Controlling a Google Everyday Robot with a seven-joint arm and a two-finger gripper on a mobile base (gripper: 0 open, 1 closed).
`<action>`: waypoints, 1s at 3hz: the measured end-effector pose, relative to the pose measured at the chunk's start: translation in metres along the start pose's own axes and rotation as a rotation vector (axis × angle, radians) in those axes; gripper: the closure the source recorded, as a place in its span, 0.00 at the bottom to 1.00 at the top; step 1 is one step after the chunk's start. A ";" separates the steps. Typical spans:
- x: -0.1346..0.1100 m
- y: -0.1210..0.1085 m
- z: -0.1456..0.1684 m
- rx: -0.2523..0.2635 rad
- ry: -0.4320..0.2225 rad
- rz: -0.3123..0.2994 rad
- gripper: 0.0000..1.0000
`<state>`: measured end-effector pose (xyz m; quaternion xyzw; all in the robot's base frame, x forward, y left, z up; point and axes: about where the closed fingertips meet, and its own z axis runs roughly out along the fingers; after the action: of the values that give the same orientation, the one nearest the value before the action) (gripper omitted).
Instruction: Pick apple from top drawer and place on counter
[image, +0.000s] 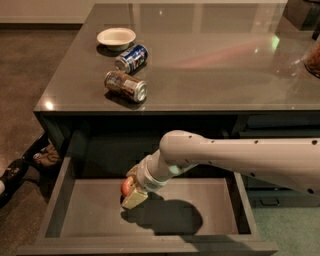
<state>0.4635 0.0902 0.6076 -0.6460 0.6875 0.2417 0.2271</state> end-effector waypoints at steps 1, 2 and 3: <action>0.000 0.000 0.000 0.000 0.000 0.000 0.73; 0.000 0.000 0.000 0.000 0.000 0.000 0.96; -0.010 0.001 -0.004 -0.015 -0.032 -0.006 1.00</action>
Offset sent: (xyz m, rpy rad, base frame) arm 0.0000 0.0000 0.0000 0.0000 0.0000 0.0000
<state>0.4629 0.0956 0.6170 -0.6458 0.6802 0.2564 0.2338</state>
